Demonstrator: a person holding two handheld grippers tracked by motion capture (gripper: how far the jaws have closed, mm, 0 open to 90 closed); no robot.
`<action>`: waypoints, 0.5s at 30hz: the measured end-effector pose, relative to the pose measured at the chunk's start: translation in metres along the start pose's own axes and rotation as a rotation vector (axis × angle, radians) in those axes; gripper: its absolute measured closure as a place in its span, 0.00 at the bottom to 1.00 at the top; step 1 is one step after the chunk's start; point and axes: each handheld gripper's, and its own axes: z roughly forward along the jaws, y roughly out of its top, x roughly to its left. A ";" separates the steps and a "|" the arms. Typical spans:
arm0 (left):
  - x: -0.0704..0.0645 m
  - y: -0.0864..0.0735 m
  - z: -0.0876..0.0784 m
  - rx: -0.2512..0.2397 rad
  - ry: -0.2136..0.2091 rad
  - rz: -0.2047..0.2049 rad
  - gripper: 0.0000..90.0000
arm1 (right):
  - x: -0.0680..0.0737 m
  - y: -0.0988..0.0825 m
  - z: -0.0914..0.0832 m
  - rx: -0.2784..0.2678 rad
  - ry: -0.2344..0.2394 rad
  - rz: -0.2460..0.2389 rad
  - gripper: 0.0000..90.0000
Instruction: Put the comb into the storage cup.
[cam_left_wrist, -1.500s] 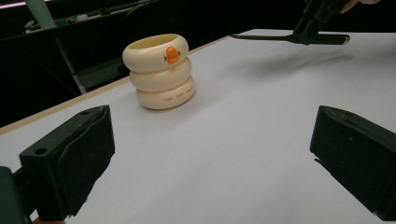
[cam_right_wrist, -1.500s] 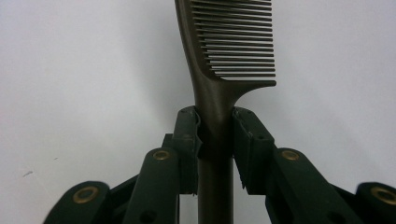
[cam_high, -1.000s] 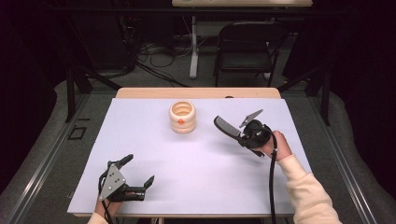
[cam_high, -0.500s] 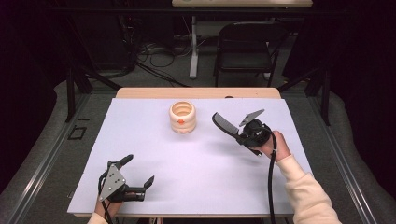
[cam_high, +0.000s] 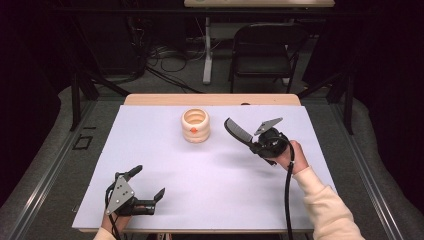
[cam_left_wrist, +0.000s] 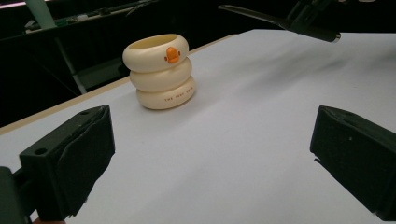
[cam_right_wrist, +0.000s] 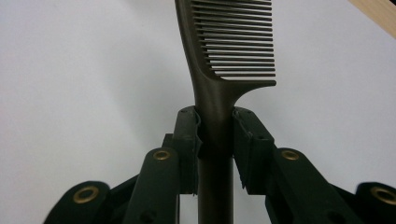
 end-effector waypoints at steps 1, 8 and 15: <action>0.000 0.000 0.000 0.000 0.000 0.000 0.00 | 0.000 0.000 0.000 0.000 0.000 0.000 0.80; 0.000 0.000 0.000 0.002 0.000 0.000 0.00 | 0.002 0.002 0.001 -0.023 0.002 0.010 0.80; 0.000 0.000 0.000 0.006 0.000 0.004 0.00 | 0.004 0.003 0.004 -0.057 0.006 0.013 0.80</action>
